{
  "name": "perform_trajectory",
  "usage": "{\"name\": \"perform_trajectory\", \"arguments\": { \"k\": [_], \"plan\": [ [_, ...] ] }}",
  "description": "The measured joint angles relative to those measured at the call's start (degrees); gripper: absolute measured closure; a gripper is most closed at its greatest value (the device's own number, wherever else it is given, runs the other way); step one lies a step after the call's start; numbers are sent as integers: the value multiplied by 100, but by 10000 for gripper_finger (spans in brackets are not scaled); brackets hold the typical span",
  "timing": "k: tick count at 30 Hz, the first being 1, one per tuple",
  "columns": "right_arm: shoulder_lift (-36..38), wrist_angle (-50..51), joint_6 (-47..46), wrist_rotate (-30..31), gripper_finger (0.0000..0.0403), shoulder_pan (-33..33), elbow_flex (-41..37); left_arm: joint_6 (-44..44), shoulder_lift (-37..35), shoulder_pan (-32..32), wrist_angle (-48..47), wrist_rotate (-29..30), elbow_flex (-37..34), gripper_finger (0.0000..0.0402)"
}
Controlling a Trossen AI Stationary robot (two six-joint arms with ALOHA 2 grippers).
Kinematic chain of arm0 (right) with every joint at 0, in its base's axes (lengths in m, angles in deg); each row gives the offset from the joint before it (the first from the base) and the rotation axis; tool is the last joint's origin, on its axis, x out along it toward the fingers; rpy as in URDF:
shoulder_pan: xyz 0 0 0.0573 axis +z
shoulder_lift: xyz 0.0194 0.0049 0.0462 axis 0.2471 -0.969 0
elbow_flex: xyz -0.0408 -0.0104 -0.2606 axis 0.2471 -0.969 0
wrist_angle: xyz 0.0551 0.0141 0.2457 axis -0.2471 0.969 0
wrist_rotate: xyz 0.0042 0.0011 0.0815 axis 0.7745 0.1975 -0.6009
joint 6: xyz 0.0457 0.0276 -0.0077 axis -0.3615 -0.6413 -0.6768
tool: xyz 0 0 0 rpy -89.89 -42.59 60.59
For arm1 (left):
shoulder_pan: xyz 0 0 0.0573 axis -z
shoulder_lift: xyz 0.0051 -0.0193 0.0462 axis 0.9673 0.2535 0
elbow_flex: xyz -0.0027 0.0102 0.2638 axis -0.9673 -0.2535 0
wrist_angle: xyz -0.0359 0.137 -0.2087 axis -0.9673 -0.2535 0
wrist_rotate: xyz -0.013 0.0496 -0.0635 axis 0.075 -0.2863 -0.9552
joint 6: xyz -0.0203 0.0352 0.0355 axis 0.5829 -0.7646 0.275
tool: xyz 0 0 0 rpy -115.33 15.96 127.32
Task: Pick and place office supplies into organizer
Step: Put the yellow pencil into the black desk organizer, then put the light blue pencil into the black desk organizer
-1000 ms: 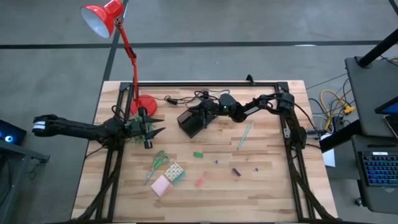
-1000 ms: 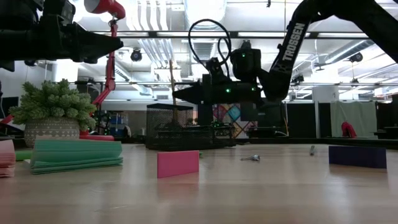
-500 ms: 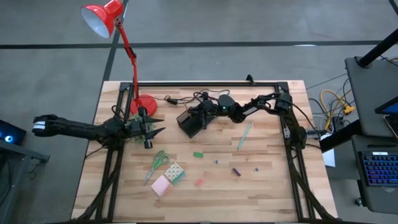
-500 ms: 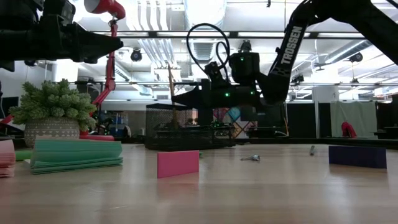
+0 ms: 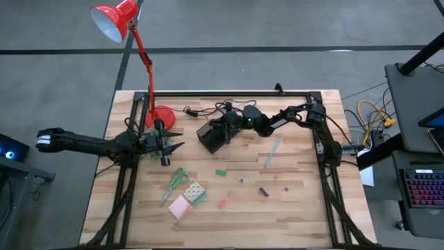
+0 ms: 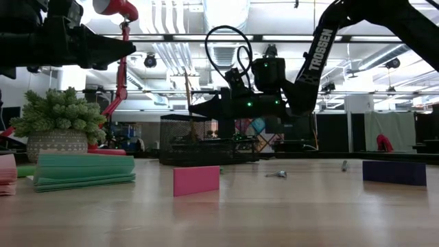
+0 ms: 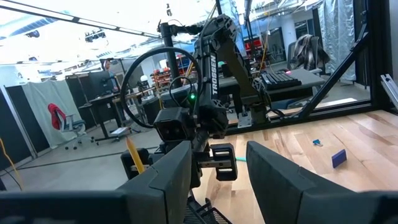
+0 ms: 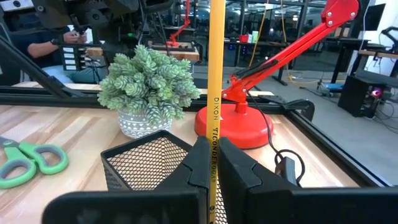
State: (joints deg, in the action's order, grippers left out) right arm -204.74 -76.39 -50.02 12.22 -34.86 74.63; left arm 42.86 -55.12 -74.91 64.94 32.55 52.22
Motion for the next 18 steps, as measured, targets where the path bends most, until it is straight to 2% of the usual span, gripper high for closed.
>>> {"name": "perform_trajectory", "arguments": {
  "k": [4, 12, 18],
  "plan": [
    [0, 0, 18, 2, 388, -2, 0, 0, 0, -1, 0, 0, 0, 259],
    [0, 2, -89, 42, 342, -2, 0, 4, 0, 0, 0, 0, 0, 259],
    [0, 7, -111, 44, 323, 0, -2, 4, 0, -1, 0, 0, 0, 259]
  ]
}}
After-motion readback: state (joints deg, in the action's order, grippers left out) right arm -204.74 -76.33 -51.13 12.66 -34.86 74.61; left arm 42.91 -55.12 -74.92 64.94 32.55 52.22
